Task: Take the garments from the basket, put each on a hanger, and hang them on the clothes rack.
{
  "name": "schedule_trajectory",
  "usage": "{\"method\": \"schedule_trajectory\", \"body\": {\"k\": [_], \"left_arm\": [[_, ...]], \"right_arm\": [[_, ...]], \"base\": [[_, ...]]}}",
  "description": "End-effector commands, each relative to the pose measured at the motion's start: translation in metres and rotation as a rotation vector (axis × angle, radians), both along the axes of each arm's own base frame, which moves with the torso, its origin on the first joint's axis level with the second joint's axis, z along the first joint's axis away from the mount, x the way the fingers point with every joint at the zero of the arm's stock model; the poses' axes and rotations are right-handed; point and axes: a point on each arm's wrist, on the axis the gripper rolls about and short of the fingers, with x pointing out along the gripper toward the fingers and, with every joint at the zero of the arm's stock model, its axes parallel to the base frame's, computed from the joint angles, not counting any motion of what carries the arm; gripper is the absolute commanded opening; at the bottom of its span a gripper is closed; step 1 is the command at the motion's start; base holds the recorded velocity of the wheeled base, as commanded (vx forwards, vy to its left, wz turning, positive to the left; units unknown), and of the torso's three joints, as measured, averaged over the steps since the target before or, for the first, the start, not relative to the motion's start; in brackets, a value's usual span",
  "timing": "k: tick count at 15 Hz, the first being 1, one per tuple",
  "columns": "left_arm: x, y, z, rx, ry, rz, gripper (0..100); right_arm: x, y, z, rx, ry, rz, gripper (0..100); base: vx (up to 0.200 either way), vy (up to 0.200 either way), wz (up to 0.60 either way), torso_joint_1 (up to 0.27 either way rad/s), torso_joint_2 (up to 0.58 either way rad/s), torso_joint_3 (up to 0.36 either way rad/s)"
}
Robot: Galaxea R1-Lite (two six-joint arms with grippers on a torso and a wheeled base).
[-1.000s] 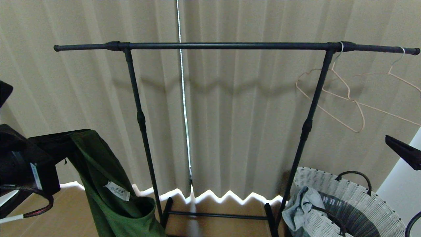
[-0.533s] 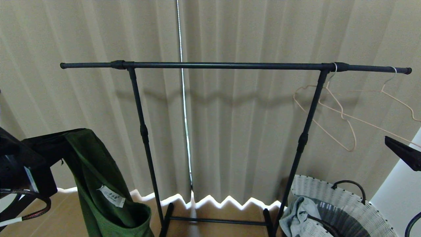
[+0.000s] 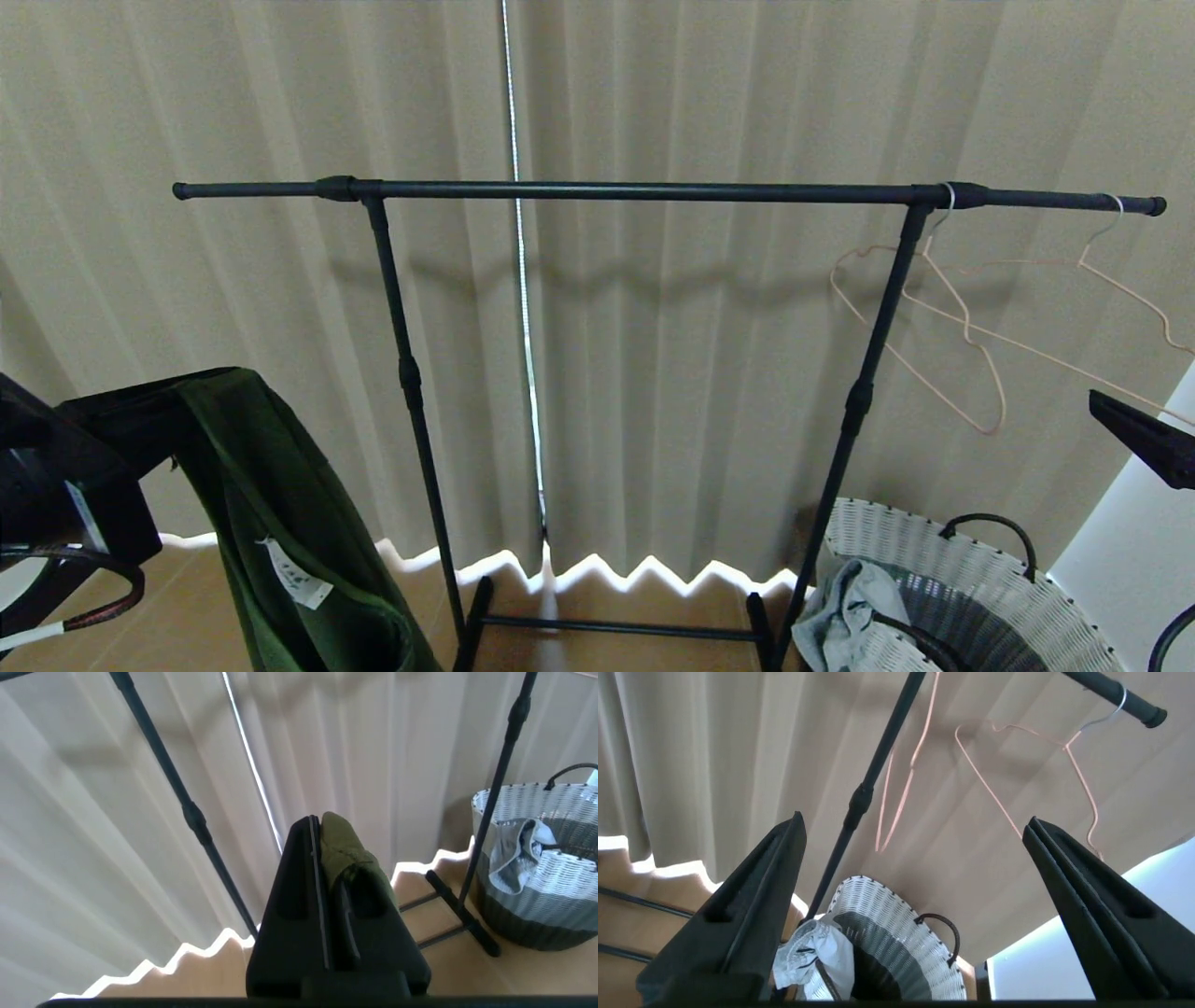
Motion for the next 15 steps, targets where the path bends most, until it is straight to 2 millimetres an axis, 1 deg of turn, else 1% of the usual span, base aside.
{"method": "schedule_trajectory", "body": {"k": [1,6,13,15], "left_arm": [[0.0004,-0.0001,-0.0007,0.001,0.003,0.001,0],[-0.0032,0.0009,-0.0024,-0.003,-0.010,-0.007,0],[-0.0028,0.0009,-0.0031,0.001,-0.008,-0.005,0],[-0.0031,0.0011,-0.0024,0.001,-0.012,-0.006,0]], "right_arm": [[0.0003,0.0002,-0.0008,0.000,0.004,0.002,100],[0.0002,0.0000,-0.0040,0.001,0.015,0.000,100],[-0.0004,0.0002,-0.0061,0.002,0.023,0.000,100],[-0.0004,0.0000,-0.0061,0.002,0.023,-0.001,100]], "base": [[0.000,0.000,0.00,0.000,0.00,0.000],[0.000,0.000,0.00,0.000,0.00,0.000],[0.000,0.000,0.00,0.000,0.00,0.000],[0.000,-0.200,0.00,0.007,0.00,0.002]]}}
